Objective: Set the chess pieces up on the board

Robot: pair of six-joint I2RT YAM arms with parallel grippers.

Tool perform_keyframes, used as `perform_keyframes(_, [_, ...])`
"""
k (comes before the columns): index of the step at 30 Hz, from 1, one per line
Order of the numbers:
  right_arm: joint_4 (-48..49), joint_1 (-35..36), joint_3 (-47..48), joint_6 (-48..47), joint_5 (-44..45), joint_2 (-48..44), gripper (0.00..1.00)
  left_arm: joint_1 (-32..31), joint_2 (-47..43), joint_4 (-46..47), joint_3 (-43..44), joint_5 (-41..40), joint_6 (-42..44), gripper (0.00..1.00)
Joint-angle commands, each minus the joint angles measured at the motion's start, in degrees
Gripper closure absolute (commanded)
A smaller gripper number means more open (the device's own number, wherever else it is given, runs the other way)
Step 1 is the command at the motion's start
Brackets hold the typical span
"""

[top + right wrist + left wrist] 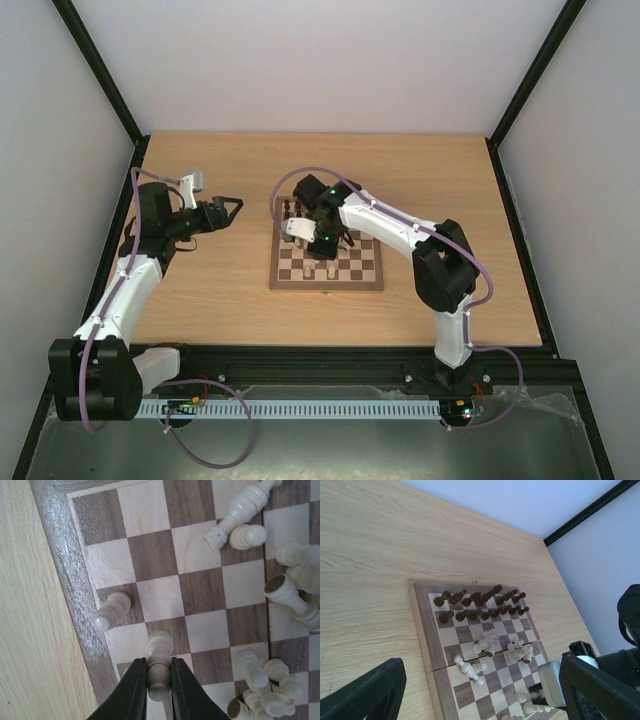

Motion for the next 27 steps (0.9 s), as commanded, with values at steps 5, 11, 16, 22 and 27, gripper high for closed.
perform_keyframes(5, [-4.41,-4.78,-3.02,2.42,3.25,-6.37,0.92,0.2,0.65,2.44,-1.04,0.45,-0.5,0.14])
perform_keyframes(11, [-4.01,-7.73,-10.33,2.46,3.41,-11.21,0.92,-0.24,1.31,2.15,-0.77,0.46,0.0,0.16])
perform_keyframes(16, [-2.56,-7.76,-16.3,2.23,3.41,-13.67,0.91,-0.29,1.58,2.02,-0.65,0.49,0.09,0.18])
perform_keyframes(22, [-1.25,-7.76,-18.81,2.43,2.48,-13.96,0.91,-0.42,1.85,1.2,-0.27,0.07,0.98,0.18])
perform_keyframes(27, [-0.15,-7.76,-19.63,2.94,2.4,-13.77,0.9,-0.93,2.07,0.03,0.23,-0.73,2.73,0.18])
